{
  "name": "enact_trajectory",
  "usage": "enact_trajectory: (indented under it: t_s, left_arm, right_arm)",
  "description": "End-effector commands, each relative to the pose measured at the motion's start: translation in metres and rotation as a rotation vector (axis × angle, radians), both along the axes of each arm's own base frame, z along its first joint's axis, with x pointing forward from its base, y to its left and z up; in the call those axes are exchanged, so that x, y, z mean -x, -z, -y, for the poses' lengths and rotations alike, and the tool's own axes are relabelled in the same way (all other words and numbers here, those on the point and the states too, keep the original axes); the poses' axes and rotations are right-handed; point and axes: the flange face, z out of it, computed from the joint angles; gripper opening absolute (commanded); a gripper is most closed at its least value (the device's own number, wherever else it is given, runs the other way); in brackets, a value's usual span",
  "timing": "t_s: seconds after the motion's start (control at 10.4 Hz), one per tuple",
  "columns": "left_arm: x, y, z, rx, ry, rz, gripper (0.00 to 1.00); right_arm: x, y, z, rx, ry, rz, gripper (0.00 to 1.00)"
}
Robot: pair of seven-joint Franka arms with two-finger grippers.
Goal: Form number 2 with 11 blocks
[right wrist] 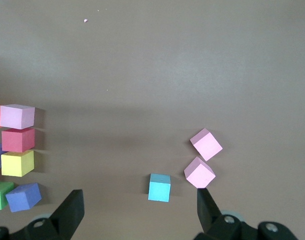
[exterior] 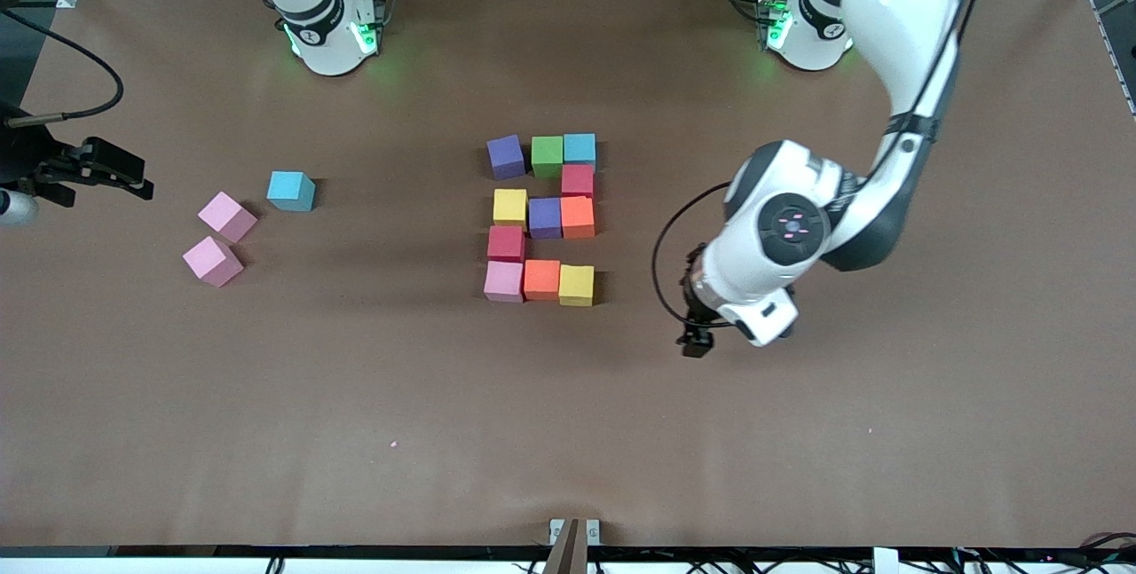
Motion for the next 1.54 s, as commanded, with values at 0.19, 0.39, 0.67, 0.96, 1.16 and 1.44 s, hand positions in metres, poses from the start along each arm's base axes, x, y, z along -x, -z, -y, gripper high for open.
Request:
enact_trajectory:
  t_s: [0.19, 0.39, 0.67, 0.96, 1.16, 1.44]
  left_arm:
    - [0.015, -0.049, -0.064, -0.076, 0.135, -0.035, 1.0]
    - [0.045, -0.063, -0.081, -0.11, 0.189, -0.039, 1.0]
    - [0.088, -0.081, -0.108, -0.146, 0.356, -0.036, 1.0]
    - [0.115, -0.104, -0.141, -0.17, 0.552, -0.011, 1.0]
    - [0.116, -0.118, -0.168, -0.169, 0.718, -0.023, 1.0]
    - [0.111, -0.158, -0.211, -0.178, 0.971, 0.042, 1.0]
  right_arm:
    - [0.005, -0.006, -0.006, 0.026, -0.016, -0.003, 1.0]
    - [0.005, -0.007, -0.015, 0.028, -0.03, 0.001, 1.0]
    - [0.005, -0.007, -0.017, 0.03, -0.021, 0.001, 1.0]
    - [0.005, -0.007, -0.017, 0.029, -0.022, 0.002, 1.0]
    - [0.005, -0.007, -0.022, 0.027, -0.032, 0.002, 1.0]
    - [0.005, -0.007, -0.023, 0.027, -0.032, 0.002, 1.0]
